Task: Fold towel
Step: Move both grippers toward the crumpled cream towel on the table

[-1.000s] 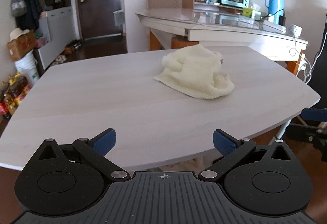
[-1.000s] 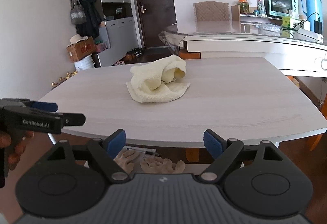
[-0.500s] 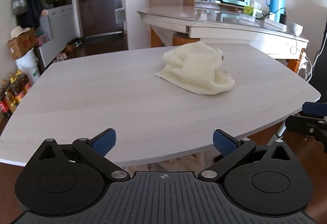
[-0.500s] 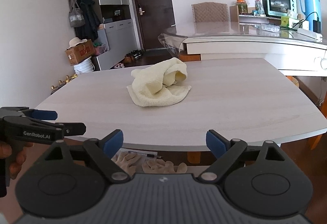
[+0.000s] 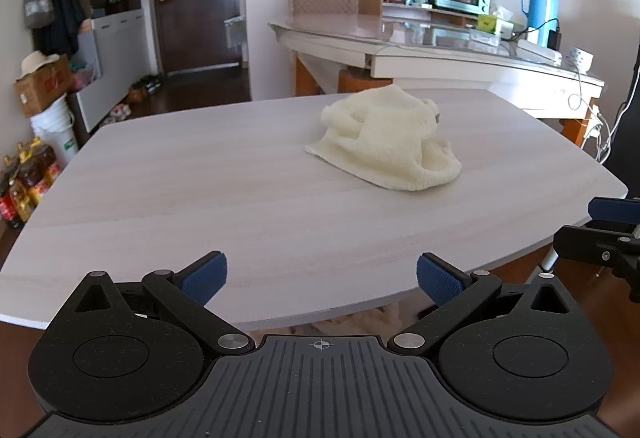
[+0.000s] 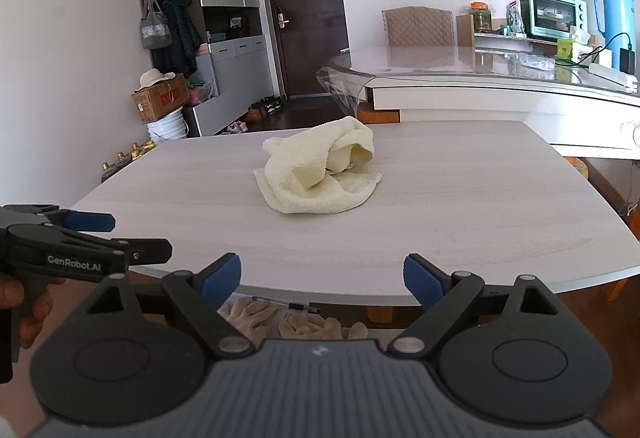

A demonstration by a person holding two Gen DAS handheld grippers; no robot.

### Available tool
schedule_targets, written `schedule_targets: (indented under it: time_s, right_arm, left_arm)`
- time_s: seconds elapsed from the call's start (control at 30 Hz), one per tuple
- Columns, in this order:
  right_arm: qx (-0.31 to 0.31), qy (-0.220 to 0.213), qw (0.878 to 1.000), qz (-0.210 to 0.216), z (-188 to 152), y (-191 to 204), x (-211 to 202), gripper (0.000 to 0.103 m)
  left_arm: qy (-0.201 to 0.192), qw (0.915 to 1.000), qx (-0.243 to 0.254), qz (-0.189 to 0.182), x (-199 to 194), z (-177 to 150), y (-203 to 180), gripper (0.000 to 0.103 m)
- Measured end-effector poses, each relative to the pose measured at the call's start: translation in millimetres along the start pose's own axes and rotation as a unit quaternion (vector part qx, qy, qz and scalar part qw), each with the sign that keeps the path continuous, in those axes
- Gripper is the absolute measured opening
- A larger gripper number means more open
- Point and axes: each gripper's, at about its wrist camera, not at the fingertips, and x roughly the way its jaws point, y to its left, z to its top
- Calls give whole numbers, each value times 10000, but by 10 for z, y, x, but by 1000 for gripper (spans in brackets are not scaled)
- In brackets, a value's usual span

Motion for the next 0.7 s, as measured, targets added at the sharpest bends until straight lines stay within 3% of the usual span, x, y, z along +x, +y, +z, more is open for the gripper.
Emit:
schedule_targets:
  time_s: [0.7]
  right_arm:
    - [19, 151, 9999, -28, 192, -139, 306, 90]
  left_arm:
    - [85, 10000, 13, -24, 211, 209, 119, 103]
